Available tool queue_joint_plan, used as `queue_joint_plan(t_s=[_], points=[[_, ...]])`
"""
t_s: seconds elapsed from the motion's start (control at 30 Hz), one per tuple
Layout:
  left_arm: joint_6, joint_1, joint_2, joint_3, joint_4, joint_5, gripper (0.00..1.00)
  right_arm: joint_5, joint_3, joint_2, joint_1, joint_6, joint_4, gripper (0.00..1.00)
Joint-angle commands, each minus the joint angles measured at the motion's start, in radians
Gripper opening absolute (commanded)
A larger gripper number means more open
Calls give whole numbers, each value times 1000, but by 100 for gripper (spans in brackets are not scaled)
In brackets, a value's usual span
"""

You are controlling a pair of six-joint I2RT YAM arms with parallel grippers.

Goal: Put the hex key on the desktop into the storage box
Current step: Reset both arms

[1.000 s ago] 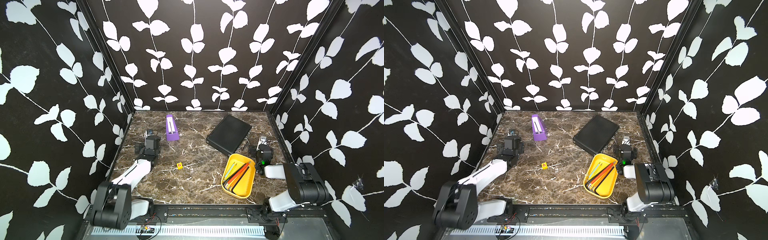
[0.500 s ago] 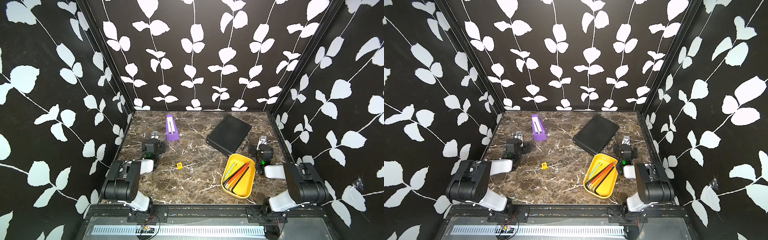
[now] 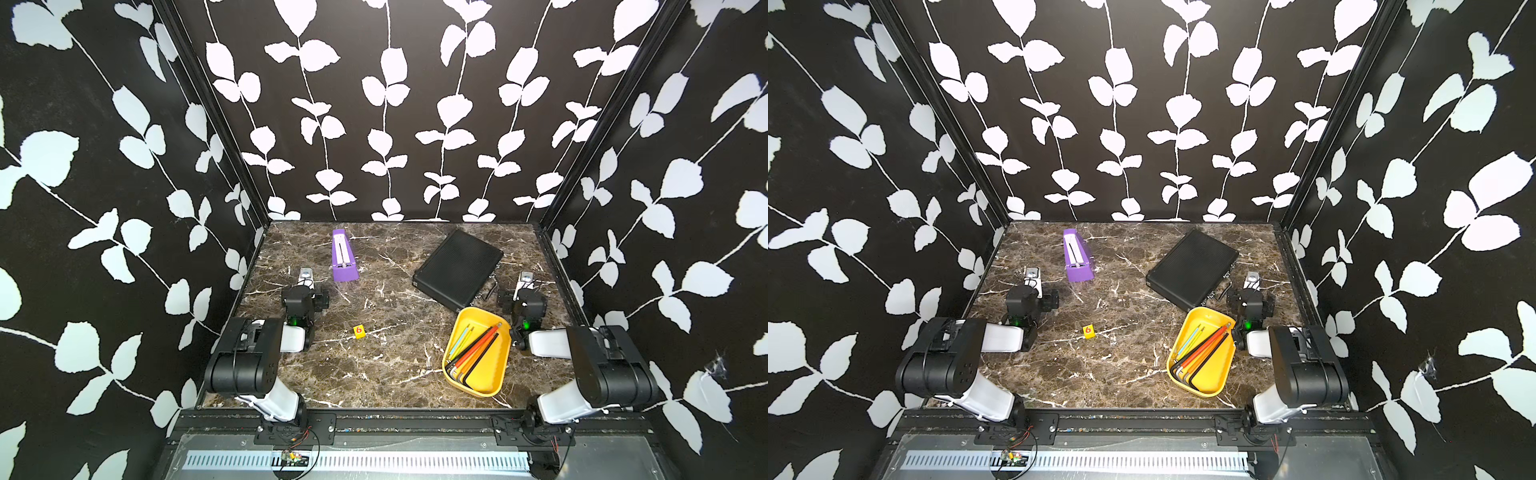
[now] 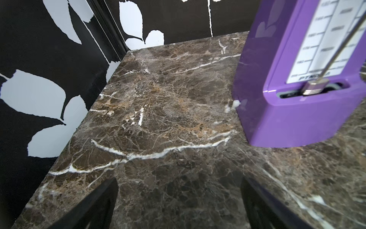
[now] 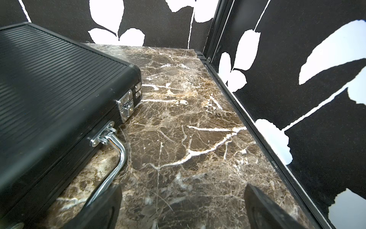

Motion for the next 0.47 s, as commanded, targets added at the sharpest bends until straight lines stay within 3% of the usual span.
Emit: queue_joint_plan(t_s=[0.0, 0.43], points=[[-10, 3, -24, 12, -1, 22, 99, 12, 6, -4, 2, 6, 38, 99], [-8, 3, -25, 4, 17, 21, 99, 12, 6, -4, 2, 4, 38, 99]])
